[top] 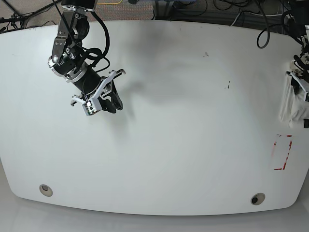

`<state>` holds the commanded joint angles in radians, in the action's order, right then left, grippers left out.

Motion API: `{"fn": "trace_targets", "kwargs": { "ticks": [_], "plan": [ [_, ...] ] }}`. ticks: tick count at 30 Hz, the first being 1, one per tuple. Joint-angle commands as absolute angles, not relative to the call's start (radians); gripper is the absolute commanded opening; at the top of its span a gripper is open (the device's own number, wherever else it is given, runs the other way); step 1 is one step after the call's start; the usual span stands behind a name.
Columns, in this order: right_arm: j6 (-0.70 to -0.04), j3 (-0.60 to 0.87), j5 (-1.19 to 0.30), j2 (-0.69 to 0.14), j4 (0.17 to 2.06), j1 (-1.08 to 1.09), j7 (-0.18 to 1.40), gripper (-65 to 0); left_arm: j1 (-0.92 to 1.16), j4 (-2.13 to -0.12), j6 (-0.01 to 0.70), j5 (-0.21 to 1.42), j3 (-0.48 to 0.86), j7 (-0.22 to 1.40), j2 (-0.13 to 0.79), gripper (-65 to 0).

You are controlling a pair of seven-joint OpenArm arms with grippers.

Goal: Fold the T-shirt properly
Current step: 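Move the held shirt with the left gripper over the table edge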

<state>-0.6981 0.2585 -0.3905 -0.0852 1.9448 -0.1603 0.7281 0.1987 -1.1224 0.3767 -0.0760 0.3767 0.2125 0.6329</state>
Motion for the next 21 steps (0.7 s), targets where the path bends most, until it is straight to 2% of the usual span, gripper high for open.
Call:
{"fn": "trace_targets", "kwargs": {
  "ticks": [9,16,21],
  "plan": [
    [-0.698,0.257,-0.389,-0.054,1.945,-0.18,0.725,-53.3,0.219,-1.13,0.378,-0.076,0.463,0.173,0.636,-27.4],
    [-0.698,0.257,-0.381,-0.056,1.946,-0.186,0.723,-53.0,0.217,-1.369,0.378,-0.076,0.509,0.174,0.622,-27.4],
    [-0.698,0.263,-0.335,-0.054,1.943,-0.186,0.679,-52.8,0.162,-1.526,0.374,-0.076,0.475,0.173,0.527,-27.4]
  ]
}}
